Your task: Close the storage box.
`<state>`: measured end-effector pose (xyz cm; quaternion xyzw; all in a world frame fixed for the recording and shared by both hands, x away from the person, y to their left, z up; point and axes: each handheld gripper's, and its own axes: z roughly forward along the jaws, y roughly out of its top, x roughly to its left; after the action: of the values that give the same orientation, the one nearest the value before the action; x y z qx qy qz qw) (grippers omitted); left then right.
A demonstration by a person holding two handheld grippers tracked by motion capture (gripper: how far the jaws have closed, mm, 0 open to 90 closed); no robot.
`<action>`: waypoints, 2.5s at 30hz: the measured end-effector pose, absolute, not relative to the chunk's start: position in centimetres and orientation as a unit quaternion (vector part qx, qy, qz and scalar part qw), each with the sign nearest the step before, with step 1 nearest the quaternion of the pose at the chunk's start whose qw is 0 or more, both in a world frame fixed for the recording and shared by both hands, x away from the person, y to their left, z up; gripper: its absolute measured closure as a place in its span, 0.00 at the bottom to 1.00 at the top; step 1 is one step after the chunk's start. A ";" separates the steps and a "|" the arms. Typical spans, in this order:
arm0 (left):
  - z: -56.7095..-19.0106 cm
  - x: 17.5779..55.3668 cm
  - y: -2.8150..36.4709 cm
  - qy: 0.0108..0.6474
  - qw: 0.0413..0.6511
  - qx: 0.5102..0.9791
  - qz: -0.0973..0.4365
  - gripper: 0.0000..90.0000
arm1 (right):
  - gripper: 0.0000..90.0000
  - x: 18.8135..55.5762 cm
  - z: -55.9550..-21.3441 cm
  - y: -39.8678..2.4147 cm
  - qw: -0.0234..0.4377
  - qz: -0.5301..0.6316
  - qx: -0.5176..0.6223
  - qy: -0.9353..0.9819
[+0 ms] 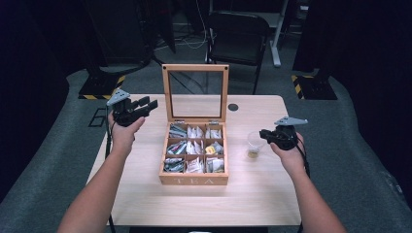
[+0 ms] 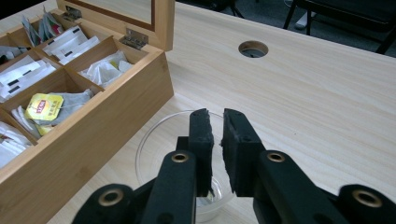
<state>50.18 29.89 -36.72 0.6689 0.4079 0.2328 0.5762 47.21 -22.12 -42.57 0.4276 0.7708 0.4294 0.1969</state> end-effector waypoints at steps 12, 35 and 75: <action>-36.7 50.2 29.9 0.409 0.577 0.668 0.233 0.60 | 0.71 46.9 -39.2 -20.2 0.203 0.438 0.392 0.783; -36.8 50.3 30.2 0.418 0.577 0.663 0.231 0.54 | 0.43 48.4 -36.0 -15.2 0.201 0.468 0.357 0.783; -36.8 50.3 30.1 0.413 0.577 0.668 0.223 0.54 | 0.45 53.8 -35.5 -11.6 0.172 0.486 0.365 0.775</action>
<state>50.33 30.12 -36.85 0.6679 0.4134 0.2233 0.5771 53.80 -11.57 -35.53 0.3654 0.7749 0.4865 0.1716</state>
